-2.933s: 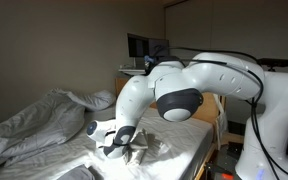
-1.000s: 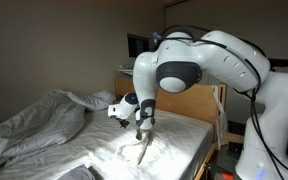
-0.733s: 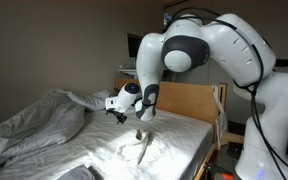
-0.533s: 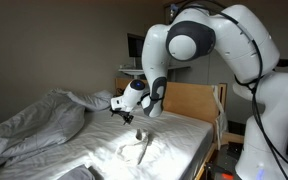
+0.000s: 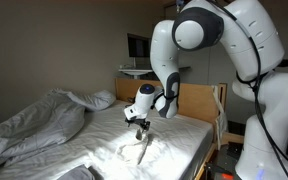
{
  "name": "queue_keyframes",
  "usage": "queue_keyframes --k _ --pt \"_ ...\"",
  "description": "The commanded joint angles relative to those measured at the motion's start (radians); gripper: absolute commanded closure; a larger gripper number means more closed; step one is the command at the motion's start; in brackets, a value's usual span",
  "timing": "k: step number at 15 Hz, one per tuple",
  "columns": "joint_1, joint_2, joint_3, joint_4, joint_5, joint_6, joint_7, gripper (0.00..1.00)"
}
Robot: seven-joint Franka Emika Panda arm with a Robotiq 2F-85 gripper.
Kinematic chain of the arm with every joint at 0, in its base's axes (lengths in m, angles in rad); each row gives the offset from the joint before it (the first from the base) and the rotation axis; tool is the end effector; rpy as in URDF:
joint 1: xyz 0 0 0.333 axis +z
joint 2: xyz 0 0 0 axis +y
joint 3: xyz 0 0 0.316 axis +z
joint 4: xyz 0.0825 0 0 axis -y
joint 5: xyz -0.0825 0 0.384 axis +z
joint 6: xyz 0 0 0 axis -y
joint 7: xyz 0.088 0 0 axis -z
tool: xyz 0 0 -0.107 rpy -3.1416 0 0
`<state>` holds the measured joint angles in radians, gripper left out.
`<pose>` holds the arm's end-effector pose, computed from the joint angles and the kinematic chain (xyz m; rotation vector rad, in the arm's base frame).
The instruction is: Fold the left white towel in half
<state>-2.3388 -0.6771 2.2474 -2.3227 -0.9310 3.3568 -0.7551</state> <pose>0.5159 0.0222 0.1640 1.5283 2.0793 0.0905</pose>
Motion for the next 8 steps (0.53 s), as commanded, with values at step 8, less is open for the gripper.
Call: queue_keyframes --k 8 --pt "0.064 0.146 -0.020 -0.157 -0.067 -0.134 0.013 0.00"
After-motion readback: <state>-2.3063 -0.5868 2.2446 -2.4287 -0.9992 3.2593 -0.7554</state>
